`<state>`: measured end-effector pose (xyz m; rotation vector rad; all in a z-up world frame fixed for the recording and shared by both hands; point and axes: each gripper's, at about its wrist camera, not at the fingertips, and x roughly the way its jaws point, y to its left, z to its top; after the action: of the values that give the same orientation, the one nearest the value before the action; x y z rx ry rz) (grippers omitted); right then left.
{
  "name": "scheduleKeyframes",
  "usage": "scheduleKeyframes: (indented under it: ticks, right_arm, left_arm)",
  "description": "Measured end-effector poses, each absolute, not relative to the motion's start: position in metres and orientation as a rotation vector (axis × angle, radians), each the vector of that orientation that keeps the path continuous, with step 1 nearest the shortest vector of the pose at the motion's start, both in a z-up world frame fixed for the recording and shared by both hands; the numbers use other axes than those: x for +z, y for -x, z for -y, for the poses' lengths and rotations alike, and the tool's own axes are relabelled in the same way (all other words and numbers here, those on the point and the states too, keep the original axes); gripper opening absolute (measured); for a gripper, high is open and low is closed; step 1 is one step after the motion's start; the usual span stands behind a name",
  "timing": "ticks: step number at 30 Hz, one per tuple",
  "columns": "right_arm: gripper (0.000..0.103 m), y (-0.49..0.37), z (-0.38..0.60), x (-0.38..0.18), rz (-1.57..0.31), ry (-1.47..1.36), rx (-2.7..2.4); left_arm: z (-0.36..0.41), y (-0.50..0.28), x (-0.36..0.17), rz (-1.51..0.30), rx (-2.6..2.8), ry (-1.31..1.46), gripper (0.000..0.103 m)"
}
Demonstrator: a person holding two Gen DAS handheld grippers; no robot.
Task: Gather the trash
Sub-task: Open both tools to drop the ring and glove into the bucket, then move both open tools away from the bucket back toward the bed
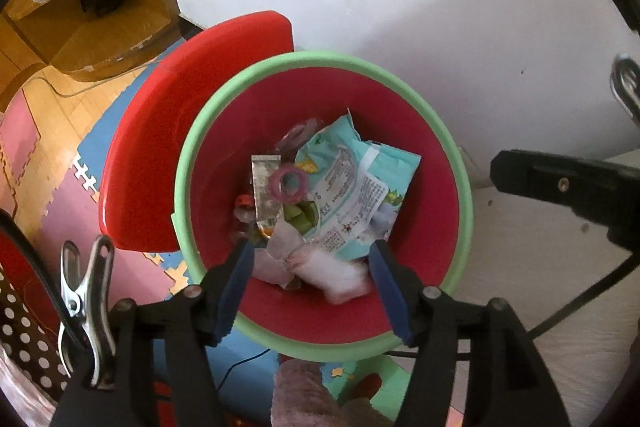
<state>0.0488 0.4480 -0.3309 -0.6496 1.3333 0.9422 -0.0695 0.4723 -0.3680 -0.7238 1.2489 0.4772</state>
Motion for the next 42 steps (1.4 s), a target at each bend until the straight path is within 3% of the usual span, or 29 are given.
scheduleKeyframes:
  ticks: [10,25,42]
  right_arm:
    - [0.016,-0.045,-0.441,-0.312,-1.321,0.619,0.943]
    - [0.017,-0.01,-0.406,-0.252,-1.25,0.485,0.994]
    - [0.017,0.052,-0.343,-0.176,-1.012,0.426,1.104]
  left_arm:
    - [-0.473,0.071,-0.351,-1.24,0.494,0.709,0.063]
    - [-0.466,0.098,-0.284,-1.203,0.535,0.704,0.063]
    - [-0.435,0.124,-0.197,-1.121,0.555,0.647,0.063]
